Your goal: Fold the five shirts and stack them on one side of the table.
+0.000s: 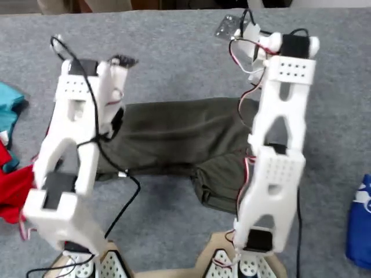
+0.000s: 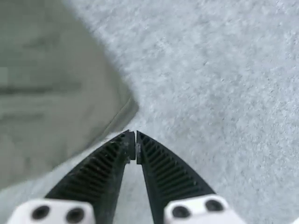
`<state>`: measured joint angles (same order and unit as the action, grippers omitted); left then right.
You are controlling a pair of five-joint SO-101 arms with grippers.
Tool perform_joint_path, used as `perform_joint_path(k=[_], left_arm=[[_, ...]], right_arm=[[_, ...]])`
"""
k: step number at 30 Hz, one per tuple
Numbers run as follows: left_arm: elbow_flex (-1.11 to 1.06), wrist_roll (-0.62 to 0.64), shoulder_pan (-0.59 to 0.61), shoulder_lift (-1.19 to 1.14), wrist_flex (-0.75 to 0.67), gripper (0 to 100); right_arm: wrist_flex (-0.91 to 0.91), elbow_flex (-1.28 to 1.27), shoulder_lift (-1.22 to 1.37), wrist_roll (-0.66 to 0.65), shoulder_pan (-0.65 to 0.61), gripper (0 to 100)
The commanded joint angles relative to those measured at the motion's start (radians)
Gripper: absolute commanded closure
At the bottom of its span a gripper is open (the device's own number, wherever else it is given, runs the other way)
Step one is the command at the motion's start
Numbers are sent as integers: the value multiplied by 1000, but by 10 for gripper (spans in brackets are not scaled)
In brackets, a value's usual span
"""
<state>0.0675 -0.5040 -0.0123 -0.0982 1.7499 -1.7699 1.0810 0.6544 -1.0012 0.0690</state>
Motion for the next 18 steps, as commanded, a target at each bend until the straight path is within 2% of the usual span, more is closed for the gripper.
perform_joint_path(k=[1, 5, 9, 15, 18], left_arm=[[-176, -26, 37, 205, 8, 980], [-273, -32, 94, 372, 6, 980], [-324, -28, 163, 490, 6, 980], [-420, -25, 281, 556, 6, 980], [-460, -25, 338, 564, 2, 980]], right_arm=[[-12, -360, -312, -89, -2, 974], [29, -789, -598, -206, -21, 973], [169, -1239, -912, -262, -51, 973], [354, -1821, -1379, -147, -179, 972], [453, -2072, -1584, -135, -271, 972]])
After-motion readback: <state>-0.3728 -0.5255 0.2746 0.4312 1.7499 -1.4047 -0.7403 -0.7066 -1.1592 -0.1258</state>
